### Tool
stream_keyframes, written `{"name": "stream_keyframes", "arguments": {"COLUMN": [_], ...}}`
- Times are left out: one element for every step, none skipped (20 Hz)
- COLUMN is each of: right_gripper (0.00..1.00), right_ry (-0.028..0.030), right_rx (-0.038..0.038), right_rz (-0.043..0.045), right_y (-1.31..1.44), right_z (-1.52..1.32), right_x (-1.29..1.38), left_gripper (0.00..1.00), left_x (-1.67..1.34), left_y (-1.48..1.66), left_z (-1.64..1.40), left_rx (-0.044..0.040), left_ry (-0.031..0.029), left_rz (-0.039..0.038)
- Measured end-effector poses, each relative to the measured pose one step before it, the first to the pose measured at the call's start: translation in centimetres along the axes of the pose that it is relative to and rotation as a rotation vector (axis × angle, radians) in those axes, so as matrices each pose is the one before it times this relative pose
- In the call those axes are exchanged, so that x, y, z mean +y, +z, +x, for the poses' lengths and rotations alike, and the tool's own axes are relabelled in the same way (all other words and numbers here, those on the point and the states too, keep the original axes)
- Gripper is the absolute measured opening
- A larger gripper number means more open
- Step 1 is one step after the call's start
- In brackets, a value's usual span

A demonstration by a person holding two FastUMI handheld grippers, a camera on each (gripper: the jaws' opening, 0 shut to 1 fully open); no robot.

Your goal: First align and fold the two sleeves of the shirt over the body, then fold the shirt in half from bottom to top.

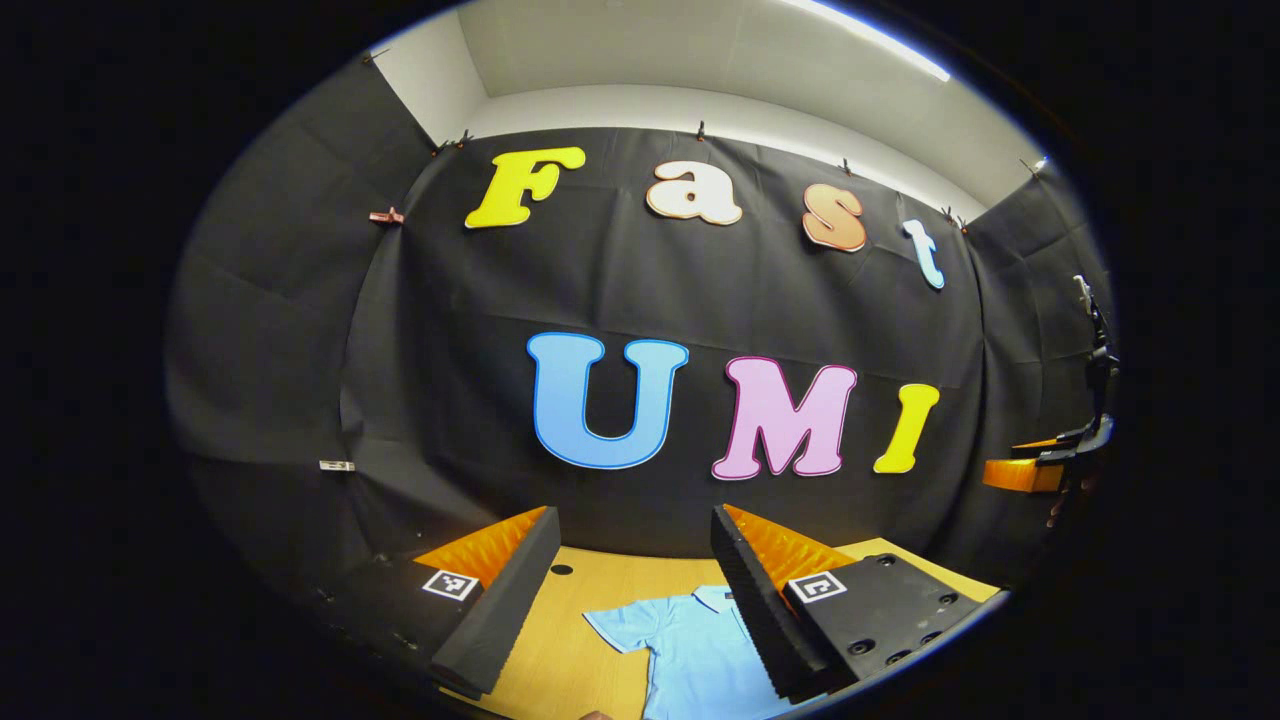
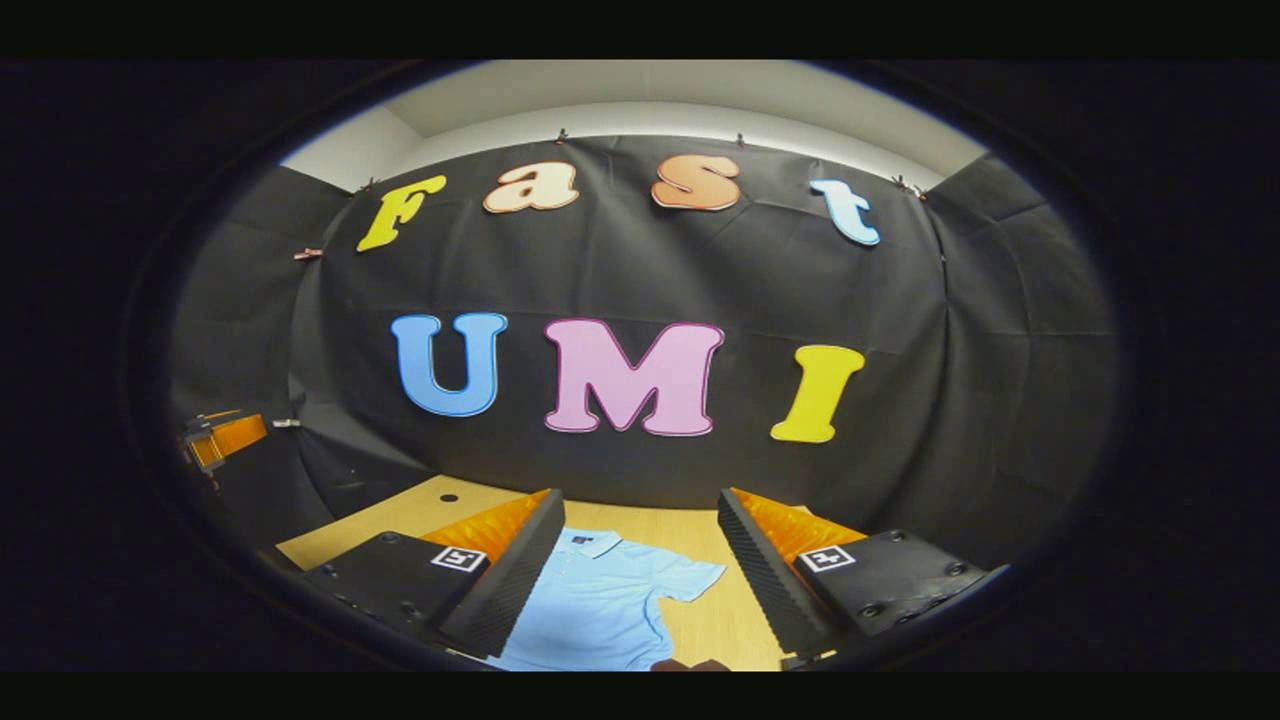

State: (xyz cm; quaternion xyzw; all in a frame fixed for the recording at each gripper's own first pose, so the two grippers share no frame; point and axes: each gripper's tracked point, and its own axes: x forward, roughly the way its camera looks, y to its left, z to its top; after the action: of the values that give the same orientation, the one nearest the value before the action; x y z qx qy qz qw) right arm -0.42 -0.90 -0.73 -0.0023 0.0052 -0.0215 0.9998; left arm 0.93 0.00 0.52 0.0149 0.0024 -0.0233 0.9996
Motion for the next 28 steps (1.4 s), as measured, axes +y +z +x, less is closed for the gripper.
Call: {"name": "stream_keyframes", "arguments": {"right_gripper": [0.97, 0.97, 0.97, 0.97, 0.97, 0.97, 0.97, 0.97, 0.97, 0.97, 0.97, 0.97, 0.97, 0.97, 0.97, 0.97, 0.97, 0.97, 0.97, 0.97, 0.97, 0.96, 0.97, 0.98, 0.97, 0.98, 0.98, 0.98], "right_ry": [-0.00147, -0.00865, 0.00159, 0.00155, 0.00172, 0.00034, -0.00136, 0.0029, 0.00412, 0.00706, 0.00847, 0.00603, 0.00526, 0.01024, 0.01854, 0.01637, 0.02513, 0.02607, 0.01524, 0.00004, -0.00358, 0.00145, -0.00084, 0.00166, -0.00332, -0.00323, -0.0035, -0.00203], "right_rx": [0.0041, -0.00465, 0.00009, -0.00092, -0.00411, -0.00503, 0.00238, 0.00881, 0.01318, 0.01346, 0.01816, 0.01404, 0.02143, 0.03318, 0.04177, 0.037, 0.04201, 0.0348, 0.0389, 0.03485, 0.03824, 0.0416, 0.04547, 0.0459, 0.04077, 0.03513, 0.03056, 0.02949], "right_rz": [-0.00356, -0.0027, -0.00148, -0.00122, -0.00496, -0.00821, -0.00241, 0.00594, 0.00536, 0.00406, 0.00231, 0.00105, 0.00083, 0.00053, 0.00635, 0.01435, 0.01973, 0.02067, 0.00898, -0.00031, -0.00301, -0.00065, 0.00318, 0.00364, 0.0034, -0.00205, -0.00458, -0.00046], "right_y": [-0.133, 0.025, -0.004, 0.004, 0.161, 0.188, -0.113, -0.167, -0.085, 0.027, 0.025, -0.132, -0.124, -0.597, -0.911, -0.937, -0.584, -0.764, -0.892, -0.843, -1.006, -1.138, -1.329, -1.185, -1.102, -1.035, -1.052, -0.942], "right_z": [-0.032, -0.052, 0.051, -0.008, 0.007, 0.062, 0.268, 0.304, 0.478, 0.679, 0.929, 0.882, 1.324, 1.454, 1.521, 1.648, 1.936, 1.87, 2.075, 2.078, 2.158, 2.248, 2.188, 2.118, 2.029, 2.065, 1.941, 1.924], "right_x": [-0.044, -0.108, 0.107, 0.186, 0.026, 0.01, -0.278, -0.204, -0.185, -0.351, -0.492, -0.501, -0.555, -0.537, -0.347, -0.338, -0.221, -0.124, -0.592, -0.923, -1.009, -0.859, -0.947, -0.905, -1.061, -1.018, -1.006, -0.957], "left_gripper": [0.96, 0.96, 0.96, 0.96, 0.96, 0.96, 0.96, 0.97, 0.96, 0.96, 0.96, 0.97, 0.97, 0.97, 0.97, 0.97, 0.97, 0.97, 0.96, 0.97, 0.97, 0.97, 0.97, 0.97, 0.97, 0.97, 0.97, 0.97], "left_x": [0.091, 0.115, 0.057, 0.149, 0.177, 0.092, -0.057, -0.018, 0.033, -0.02, 0.025, -0.088, -0.043, 0.033, 0.164, -0.013, -0.051, -0.041, -0.076, -0.278, -0.305, -0.233, -0.234, -0.248, -0.253, -0.567, -1.104, -1.124], "left_y": [-0.162, 0.039, -0.157, -0.062, -0.213, -0.133, -0.216, -0.186, -0.397, -0.339, -0.153, 0.067, -0.154, -0.055, -0.24, -0.095, -0.209, -0.209, -0.274, -0.069, -0.159, -0.081, -0.422, -0.494, -0.805, -0.229, -0.084, 0.089], "left_z": [-0.268, -0.111, -0.088, -0.036, -0.046, -0.095, -0.107, 0.058, 0.205, 0.211, 0.224, 0.265, 0.189, 0.271, 0.353, 0.39, 0.462, 0.498, 0.677, 0.741, 0.769, 0.828, 0.842, 1.027, 0.887, 0.784, 0.841, 0.86], "left_rx": [0.00281, 0.003, 0.00187, 0.00288, 0.00366, -0.00114, -0.00637, -0.00569, 0.00742, 0.01253, 0.00498, -0.00051, 0.00236, 0.00159, 0.00219, 0.00098, 0.0026, 0.00726, 0.00635, 0.00813, 0.00597, 0.00398, 0.00896, 0.01914, 0.0274, 0.01623, 0.006, 0.00539], "left_ry": [-0.00055, -0.00035, -0.00087, -0.00014, -0.00012, -0.00361, -0.00693, -0.00472, -0.00301, 0.00207, 0.00421, 0.00211, 0.00597, 0.01165, 0.01566, 0.01402, 0.01533, 0.01744, 0.0149, 0.00804, 0.00666, 0.0097, 0.01216, 0.01581, 0.02259, 0.01017, -0.00163, -0.00859], "left_rz": [0.00154, 0.00009, 0.00044, 0.00129, 0.00118, 0.0007, 0.00376, 0.00216, -0.00004, -0.00132, -0.00246, -0.00243, -0.00234, 0.00012, 0.00333, 0.00688, 0.01048, 0.01122, 0.0081, 0.00283, -0.00134, -0.0038, -0.00551, -0.00357, 0.00194, 0.00694, 0.01151, 0.0134]}}
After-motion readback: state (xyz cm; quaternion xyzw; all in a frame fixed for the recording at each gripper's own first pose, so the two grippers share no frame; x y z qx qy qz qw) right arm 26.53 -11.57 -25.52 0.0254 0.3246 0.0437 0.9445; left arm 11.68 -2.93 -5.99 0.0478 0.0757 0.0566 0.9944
